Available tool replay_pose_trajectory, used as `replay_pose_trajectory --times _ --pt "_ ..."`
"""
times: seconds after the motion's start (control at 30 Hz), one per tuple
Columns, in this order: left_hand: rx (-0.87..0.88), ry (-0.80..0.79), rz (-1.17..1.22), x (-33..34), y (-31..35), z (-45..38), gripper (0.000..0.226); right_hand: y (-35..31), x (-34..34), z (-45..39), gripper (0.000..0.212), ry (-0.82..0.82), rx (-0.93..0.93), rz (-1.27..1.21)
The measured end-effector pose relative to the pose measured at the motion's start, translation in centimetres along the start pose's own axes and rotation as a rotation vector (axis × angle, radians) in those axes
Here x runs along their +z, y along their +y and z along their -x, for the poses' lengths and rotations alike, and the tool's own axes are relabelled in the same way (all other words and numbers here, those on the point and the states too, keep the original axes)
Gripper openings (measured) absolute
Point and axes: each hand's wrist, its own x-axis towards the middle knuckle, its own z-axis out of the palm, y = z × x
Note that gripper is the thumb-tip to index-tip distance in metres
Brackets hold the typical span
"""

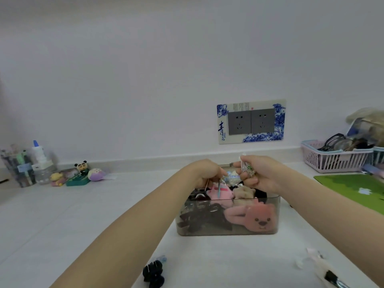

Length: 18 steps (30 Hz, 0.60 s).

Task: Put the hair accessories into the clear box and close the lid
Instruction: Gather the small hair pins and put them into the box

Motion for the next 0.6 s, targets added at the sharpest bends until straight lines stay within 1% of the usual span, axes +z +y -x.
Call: replay_pose_trajectory --times 0.1,0.2,0.33,0.5,0.6 --pt "-0.023 0.006 0.009 0.6 0.0 -0.7 0.035 0.2 -0.6 -0.7 0.025 0.045 0.008 0.152" --pt "-0.047 0.014 0.092 0.7 -0.2 -1.2 0.028 0.5 -0.9 -1.0 0.026 0.063 0.02 0.282" --pt "-0.024 0.061 0.099 0.2 -0.2 -1.3 0.033 0.6 -1.0 -1.9 0.028 0.077 0.039 0.378" --pt "-0.003 0.085 0.082 -0.8 -0.8 -0.9 0.035 0.5 -0.5 -3.1 0.027 0.019 0.084 0.549" --pt "0.017 0.139 0.054 -1.2 -0.9 -0.3 0.032 0.5 0.4 -3.7 0.021 -0.031 0.089 0.724"
